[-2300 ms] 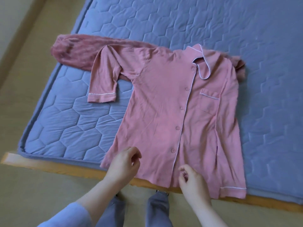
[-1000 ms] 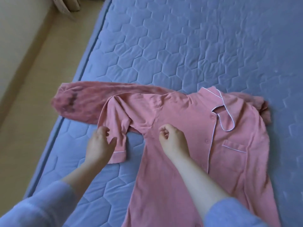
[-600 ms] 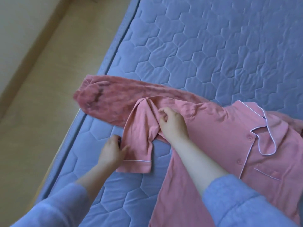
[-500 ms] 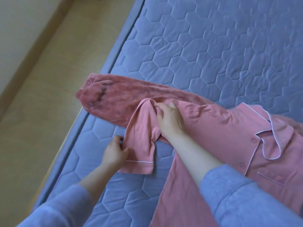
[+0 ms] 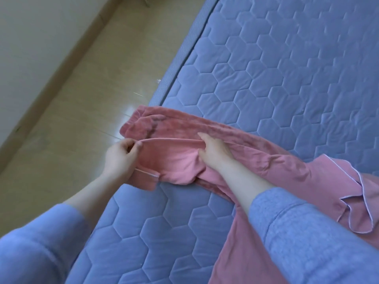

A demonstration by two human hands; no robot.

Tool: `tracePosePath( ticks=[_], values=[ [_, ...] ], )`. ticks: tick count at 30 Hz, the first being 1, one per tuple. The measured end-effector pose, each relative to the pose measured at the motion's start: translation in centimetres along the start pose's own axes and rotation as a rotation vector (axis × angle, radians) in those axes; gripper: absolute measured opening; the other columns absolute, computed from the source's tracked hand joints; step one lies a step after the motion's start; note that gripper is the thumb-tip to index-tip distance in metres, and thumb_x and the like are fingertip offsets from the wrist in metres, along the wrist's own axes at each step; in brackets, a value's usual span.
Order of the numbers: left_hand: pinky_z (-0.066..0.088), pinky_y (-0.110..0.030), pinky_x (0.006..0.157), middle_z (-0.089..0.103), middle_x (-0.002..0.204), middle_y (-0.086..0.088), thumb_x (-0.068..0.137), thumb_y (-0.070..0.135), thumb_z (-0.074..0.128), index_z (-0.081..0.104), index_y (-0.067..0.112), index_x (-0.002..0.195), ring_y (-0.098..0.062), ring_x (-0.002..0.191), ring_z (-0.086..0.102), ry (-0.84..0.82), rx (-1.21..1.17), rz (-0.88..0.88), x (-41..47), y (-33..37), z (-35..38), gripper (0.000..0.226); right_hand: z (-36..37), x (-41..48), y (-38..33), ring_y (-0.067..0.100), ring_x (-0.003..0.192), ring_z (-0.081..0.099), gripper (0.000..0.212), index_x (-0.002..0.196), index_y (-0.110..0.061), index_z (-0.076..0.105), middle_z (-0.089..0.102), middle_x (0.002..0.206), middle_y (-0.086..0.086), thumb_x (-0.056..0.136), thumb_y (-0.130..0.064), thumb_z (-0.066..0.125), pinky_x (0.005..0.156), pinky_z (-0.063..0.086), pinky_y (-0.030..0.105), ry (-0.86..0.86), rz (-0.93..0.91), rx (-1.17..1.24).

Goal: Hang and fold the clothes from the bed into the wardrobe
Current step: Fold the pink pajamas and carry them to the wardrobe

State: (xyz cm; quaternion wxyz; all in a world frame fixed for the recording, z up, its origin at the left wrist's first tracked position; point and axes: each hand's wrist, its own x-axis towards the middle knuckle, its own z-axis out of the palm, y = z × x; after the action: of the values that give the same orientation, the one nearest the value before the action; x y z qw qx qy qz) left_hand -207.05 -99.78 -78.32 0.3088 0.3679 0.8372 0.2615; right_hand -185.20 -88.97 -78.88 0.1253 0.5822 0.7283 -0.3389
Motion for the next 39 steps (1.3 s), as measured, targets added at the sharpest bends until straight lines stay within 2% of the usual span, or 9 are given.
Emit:
tracePosePath(
  ticks=[5, 11, 14, 21, 25, 29, 31, 36, 39],
  values=[
    [0.028, -0.033, 0.056, 0.052, 0.061, 0.003, 0.090, 0.030, 0.064, 0.060, 0.017, 0.074, -0.021, 0.067, 0.048, 0.043, 0.066, 0.203, 4.4, 2.2, -1.8, 0.021, 0.0, 2.4, -1.5, 0.030, 0.098, 0.064, 0.016, 0.094, -0.012, 0.068, 0.072, 0.095, 0.012, 0.091, -0.017, 0.052, 0.086, 0.050, 0.036, 0.184, 0.016, 0.100],
    [0.035, -0.026, 0.050, 0.052, 0.060, 0.006, 0.069, 0.024, 0.080, 0.055, 0.020, 0.066, -0.014, 0.058, 0.046, -0.136, 0.211, 0.145, 4.7, 1.0, -1.7, 0.026, -0.1, 4.0, -0.6, 0.029, 0.108, 0.061, 0.019, 0.102, -0.009, 0.067, 0.070, 0.109, 0.012, 0.092, -0.008, 0.051, 0.095, 0.044, 0.033, 0.354, 0.168, 0.392],
    [0.032, -0.026, 0.048, 0.050, 0.056, 0.003, 0.077, 0.017, 0.070, 0.050, 0.016, 0.059, -0.016, 0.054, 0.044, -0.032, 0.201, 0.037, 4.6, -0.7, -1.3, 0.027, 0.9, 4.0, -0.2, 0.027, 0.112, 0.059, 0.025, 0.110, -0.009, 0.065, 0.067, 0.115, 0.011, 0.090, -0.004, 0.051, 0.101, 0.041, 0.033, 0.302, 0.160, 0.441],
    [0.044, -0.018, 0.052, 0.059, 0.064, 0.006, 0.080, 0.026, 0.074, 0.059, 0.019, 0.067, -0.012, 0.063, 0.053, 0.192, -0.447, -0.272, 6.5, 0.9, -1.4, 0.021, 2.5, 3.3, 0.1, 0.017, 0.103, 0.057, 0.066, 0.149, -0.015, 0.030, 0.059, 0.109, 0.002, 0.088, -0.001, 0.053, 0.099, 0.043, 0.028, 0.233, 0.106, 0.575],
    [0.053, -0.035, 0.069, 0.066, 0.085, -0.007, 0.066, 0.035, 0.084, 0.062, 0.010, 0.093, -0.020, 0.074, 0.062, -0.041, -0.571, -0.266, 6.1, 2.5, -1.1, 0.043, 2.8, 2.5, -0.2, 0.010, 0.104, 0.058, 0.075, 0.153, -0.025, 0.017, 0.058, 0.114, -0.001, 0.090, -0.005, 0.053, 0.091, 0.040, 0.020, 0.250, 0.115, 0.726],
    [0.058, -0.037, 0.074, 0.070, 0.086, -0.006, 0.064, 0.017, 0.088, 0.066, 0.010, 0.097, -0.023, 0.077, 0.067, -0.329, -0.247, -0.297, 4.7, 1.2, -0.5, 0.040, 3.4, 1.5, -0.1, 0.013, 0.107, 0.059, 0.068, 0.149, -0.023, 0.022, 0.059, 0.118, 0.001, 0.091, -0.005, 0.052, 0.097, 0.044, 0.027, 0.236, 0.144, 0.752],
    [0.057, -0.037, 0.077, 0.066, 0.081, -0.009, 0.076, 0.017, 0.080, 0.067, 0.006, 0.091, -0.023, 0.074, 0.063, -0.323, -0.308, -0.382, 4.1, 0.2, 0.3, 0.022, 3.8, 1.0, -0.1, 0.010, 0.102, 0.059, 0.058, 0.141, -0.022, 0.032, 0.060, 0.115, 0.000, 0.090, -0.004, 0.052, 0.092, 0.043, 0.024, 0.258, 0.160, 0.773],
    [0.057, -0.039, 0.082, 0.062, 0.088, -0.013, 0.083, 0.020, 0.074, 0.067, 0.000, 0.097, -0.023, 0.077, 0.061, -0.229, -0.587, -0.517, 4.1, -0.6, 2.1, 0.025, 5.2, 0.4, 0.2, 0.010, 0.103, 0.060, 0.048, 0.129, -0.022, 0.043, 0.060, 0.113, 0.000, 0.088, -0.001, 0.054, 0.087, 0.042, 0.018, 0.255, 0.160, 0.831],
    [0.052, -0.021, 0.057, 0.057, 0.072, -0.006, 0.076, 0.009, 0.072, 0.063, 0.010, 0.079, -0.016, 0.061, 0.055, -0.134, -0.638, -0.516, 4.7, 0.7, 2.5, 0.010, 5.4, 0.6, 0.2, 0.010, 0.100, 0.060, 0.049, 0.132, -0.021, 0.044, 0.060, 0.114, 0.000, 0.087, -0.002, 0.054, 0.090, 0.043, 0.021, 0.253, 0.172, 0.822]
  ],
)
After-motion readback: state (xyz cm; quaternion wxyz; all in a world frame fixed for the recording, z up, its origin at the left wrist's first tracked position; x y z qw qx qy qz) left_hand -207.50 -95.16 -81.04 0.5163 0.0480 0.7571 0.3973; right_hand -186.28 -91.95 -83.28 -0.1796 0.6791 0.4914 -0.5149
